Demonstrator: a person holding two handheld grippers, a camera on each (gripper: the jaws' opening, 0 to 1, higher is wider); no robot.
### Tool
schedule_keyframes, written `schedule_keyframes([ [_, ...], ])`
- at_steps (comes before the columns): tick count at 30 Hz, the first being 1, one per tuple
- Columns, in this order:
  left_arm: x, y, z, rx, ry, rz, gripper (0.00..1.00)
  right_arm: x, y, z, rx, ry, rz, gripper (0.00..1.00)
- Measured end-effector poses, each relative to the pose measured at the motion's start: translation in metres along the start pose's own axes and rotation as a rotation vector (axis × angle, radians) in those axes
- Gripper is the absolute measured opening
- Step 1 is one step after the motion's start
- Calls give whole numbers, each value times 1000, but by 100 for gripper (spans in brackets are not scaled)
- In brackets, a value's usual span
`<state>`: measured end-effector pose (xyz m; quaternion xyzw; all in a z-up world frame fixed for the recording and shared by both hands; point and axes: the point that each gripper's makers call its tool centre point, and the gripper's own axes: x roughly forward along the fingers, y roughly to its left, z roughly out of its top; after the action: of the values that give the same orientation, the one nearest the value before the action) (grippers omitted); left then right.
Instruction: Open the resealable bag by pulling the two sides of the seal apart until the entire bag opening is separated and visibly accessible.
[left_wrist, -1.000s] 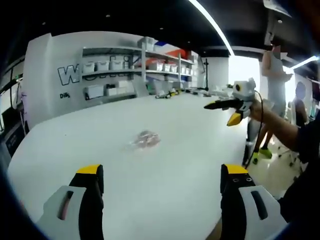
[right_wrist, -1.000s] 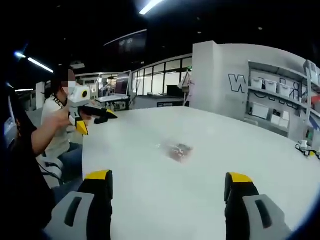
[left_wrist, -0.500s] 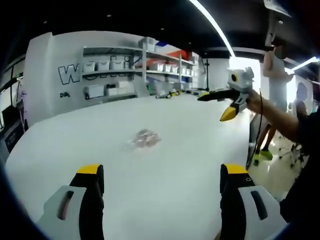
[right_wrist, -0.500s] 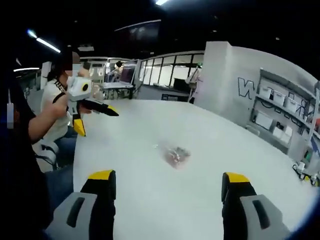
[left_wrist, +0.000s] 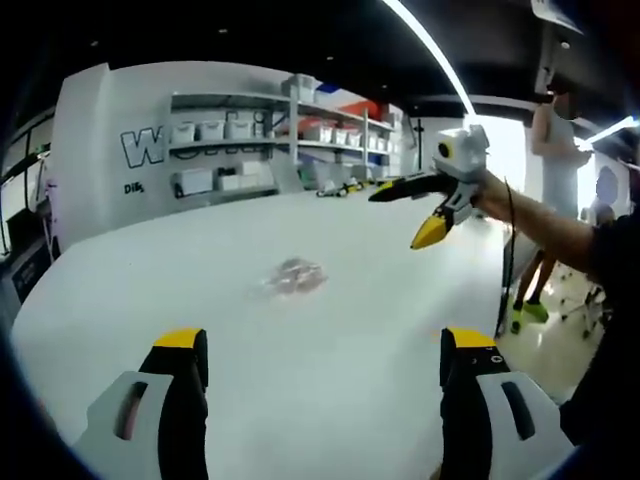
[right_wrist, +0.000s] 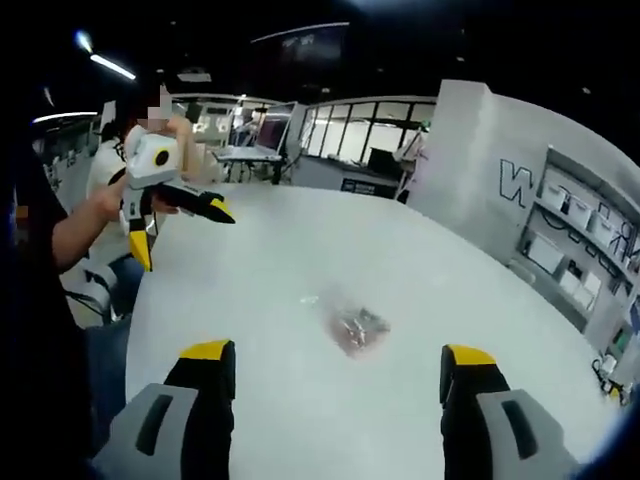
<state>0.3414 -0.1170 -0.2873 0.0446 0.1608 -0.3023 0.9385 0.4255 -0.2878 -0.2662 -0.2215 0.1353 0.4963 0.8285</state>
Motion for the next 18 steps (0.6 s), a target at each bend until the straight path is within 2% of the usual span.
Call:
schedule_keyframes([
  [18, 2, -3, 1, -4, 4, -8, 95, 6, -1, -5, 6, 3, 7, 84],
])
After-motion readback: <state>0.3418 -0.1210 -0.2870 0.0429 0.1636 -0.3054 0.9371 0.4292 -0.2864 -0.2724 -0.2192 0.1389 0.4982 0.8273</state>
